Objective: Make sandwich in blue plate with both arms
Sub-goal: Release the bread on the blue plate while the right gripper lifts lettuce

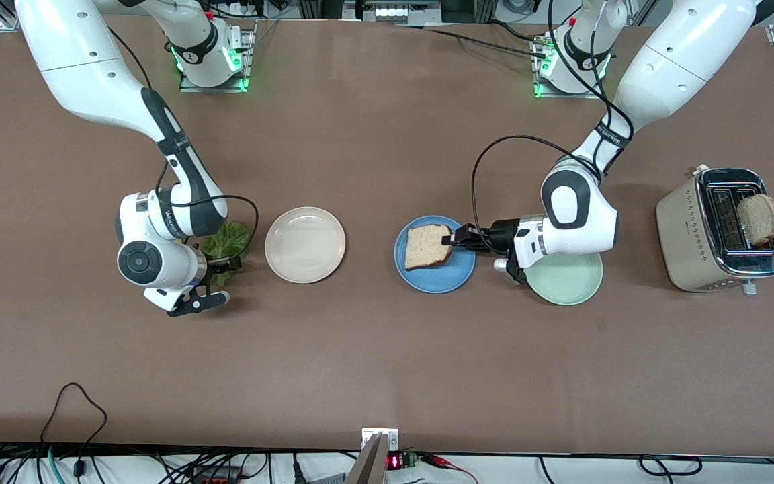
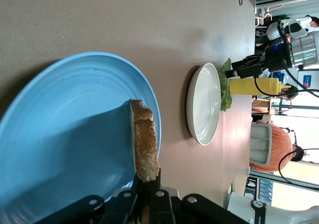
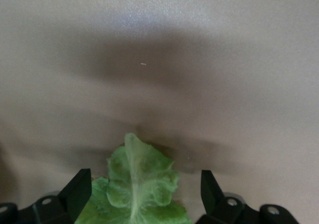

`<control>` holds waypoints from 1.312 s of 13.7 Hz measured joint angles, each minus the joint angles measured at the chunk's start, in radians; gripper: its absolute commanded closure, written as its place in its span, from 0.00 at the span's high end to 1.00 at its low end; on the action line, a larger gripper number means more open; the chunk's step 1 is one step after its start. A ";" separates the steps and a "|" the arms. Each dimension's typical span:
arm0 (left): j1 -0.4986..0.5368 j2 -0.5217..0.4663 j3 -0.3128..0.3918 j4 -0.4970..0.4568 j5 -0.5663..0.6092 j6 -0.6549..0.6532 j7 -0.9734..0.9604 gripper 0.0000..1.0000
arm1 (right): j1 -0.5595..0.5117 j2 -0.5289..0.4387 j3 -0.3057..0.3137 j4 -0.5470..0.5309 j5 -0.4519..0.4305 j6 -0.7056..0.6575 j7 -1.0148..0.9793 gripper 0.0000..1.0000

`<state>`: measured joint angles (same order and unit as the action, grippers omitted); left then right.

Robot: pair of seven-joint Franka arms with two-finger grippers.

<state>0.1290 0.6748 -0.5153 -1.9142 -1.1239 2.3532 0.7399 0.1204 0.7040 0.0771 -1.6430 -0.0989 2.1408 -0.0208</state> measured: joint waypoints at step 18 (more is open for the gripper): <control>0.023 -0.222 0.072 0.186 0.961 -0.513 -0.405 1.00 | 0.074 -0.155 0.163 0.126 0.000 -0.165 -0.115 0.00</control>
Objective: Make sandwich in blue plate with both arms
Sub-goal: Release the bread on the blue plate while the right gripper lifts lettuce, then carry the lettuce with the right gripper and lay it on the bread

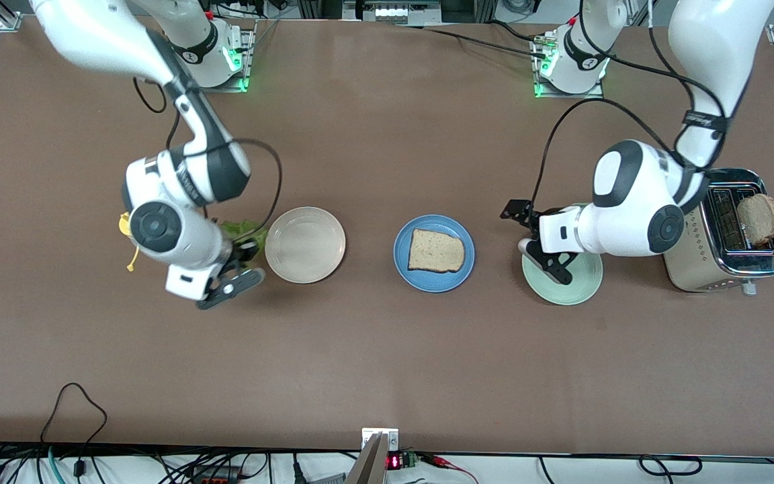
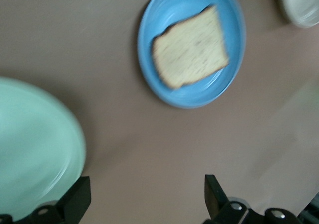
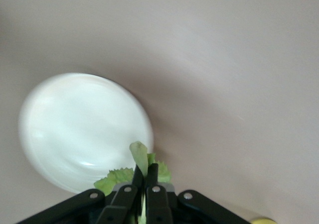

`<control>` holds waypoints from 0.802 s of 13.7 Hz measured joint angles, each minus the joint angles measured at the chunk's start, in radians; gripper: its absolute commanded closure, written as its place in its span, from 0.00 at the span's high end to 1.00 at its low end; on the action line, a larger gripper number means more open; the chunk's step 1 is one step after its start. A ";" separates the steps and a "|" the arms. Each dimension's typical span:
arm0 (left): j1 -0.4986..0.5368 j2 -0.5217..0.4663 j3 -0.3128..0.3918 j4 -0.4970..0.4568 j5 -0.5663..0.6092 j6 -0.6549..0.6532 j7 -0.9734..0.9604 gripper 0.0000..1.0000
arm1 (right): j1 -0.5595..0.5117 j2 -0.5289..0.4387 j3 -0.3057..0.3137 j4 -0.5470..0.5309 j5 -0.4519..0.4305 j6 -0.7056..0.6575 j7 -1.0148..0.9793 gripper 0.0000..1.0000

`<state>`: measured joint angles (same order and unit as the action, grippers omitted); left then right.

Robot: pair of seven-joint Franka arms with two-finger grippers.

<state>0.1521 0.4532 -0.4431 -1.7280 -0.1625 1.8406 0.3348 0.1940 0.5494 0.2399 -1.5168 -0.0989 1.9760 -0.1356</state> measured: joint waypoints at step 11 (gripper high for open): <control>0.005 -0.093 0.013 0.387 0.392 -0.467 -0.123 1.00 | 0.177 0.158 0.209 0.201 0.000 0.343 -0.158 0.00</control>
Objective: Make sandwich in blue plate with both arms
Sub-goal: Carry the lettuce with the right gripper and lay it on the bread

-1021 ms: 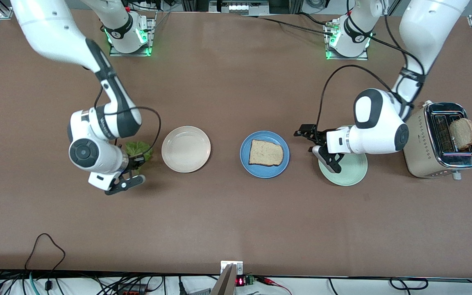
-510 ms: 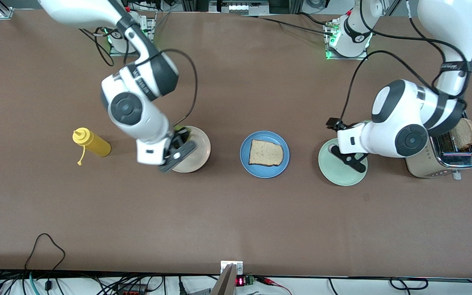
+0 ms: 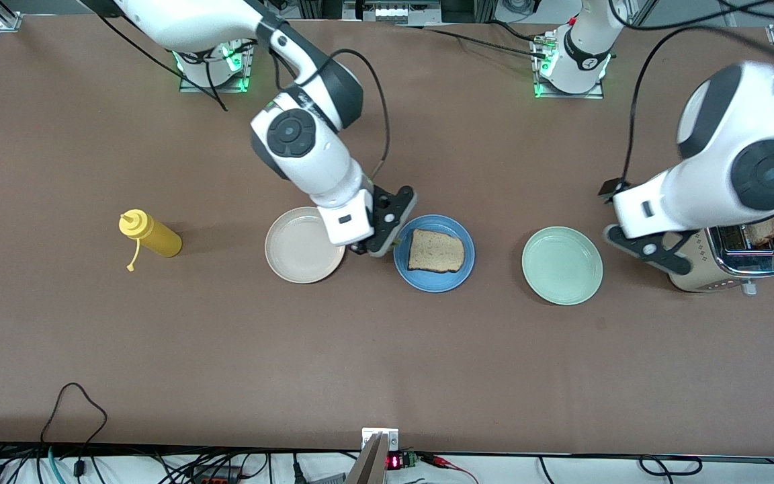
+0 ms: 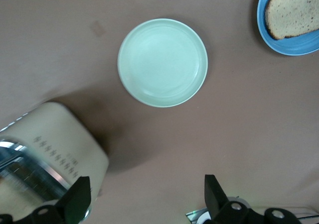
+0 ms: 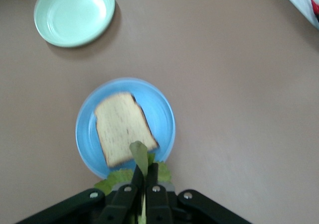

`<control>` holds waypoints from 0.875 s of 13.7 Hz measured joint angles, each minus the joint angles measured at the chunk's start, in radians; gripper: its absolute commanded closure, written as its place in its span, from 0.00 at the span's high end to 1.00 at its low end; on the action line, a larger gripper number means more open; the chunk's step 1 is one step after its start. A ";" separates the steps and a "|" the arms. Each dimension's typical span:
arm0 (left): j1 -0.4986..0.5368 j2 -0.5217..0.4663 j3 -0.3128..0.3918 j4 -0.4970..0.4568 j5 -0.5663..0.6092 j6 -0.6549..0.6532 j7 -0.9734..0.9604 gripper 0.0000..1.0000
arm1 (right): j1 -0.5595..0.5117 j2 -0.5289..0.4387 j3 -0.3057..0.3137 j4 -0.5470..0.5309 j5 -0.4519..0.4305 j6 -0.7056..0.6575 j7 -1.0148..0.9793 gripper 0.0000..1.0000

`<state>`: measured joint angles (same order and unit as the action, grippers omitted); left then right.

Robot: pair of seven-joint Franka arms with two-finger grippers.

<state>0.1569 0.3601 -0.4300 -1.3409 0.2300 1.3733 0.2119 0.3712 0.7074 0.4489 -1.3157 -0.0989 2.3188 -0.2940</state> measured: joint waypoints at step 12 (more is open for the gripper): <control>-0.097 -0.318 0.360 -0.281 -0.240 0.299 -0.006 1.00 | 0.101 0.191 -0.012 0.023 -0.001 0.244 0.007 0.00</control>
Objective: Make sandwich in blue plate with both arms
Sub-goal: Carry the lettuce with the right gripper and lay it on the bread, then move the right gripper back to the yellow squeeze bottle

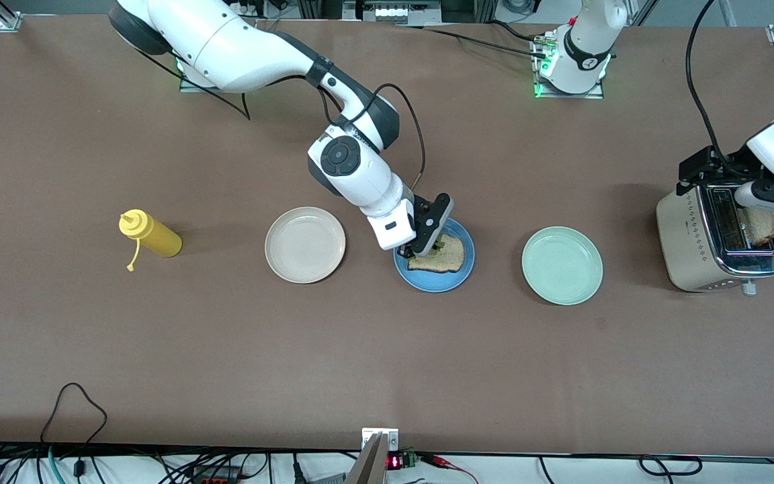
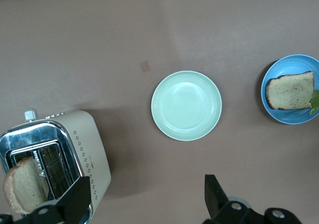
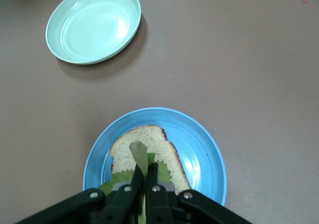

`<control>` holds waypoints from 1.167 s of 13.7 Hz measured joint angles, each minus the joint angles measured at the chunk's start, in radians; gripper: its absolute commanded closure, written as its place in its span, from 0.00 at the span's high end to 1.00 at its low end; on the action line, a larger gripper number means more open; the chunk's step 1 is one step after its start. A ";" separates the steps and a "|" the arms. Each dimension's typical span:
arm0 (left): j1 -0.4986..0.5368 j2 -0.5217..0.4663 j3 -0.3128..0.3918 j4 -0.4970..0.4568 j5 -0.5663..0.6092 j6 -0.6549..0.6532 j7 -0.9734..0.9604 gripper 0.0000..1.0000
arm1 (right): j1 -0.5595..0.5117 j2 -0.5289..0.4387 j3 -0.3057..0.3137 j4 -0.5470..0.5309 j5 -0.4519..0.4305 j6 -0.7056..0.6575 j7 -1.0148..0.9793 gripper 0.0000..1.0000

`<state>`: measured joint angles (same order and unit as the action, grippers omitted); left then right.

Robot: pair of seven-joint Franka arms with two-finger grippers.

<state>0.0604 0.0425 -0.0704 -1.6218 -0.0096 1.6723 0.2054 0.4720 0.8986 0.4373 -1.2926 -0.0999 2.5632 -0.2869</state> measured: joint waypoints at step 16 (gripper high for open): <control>-0.002 -0.036 0.016 -0.027 0.000 -0.050 -0.003 1.00 | -0.065 -0.184 -0.094 0.062 0.004 -0.318 0.065 1.00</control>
<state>0.0588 0.0062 -0.0542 -1.6484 -0.0096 1.6225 0.2028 0.4066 0.7145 0.3429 -1.2305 -0.0959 2.2455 -0.2224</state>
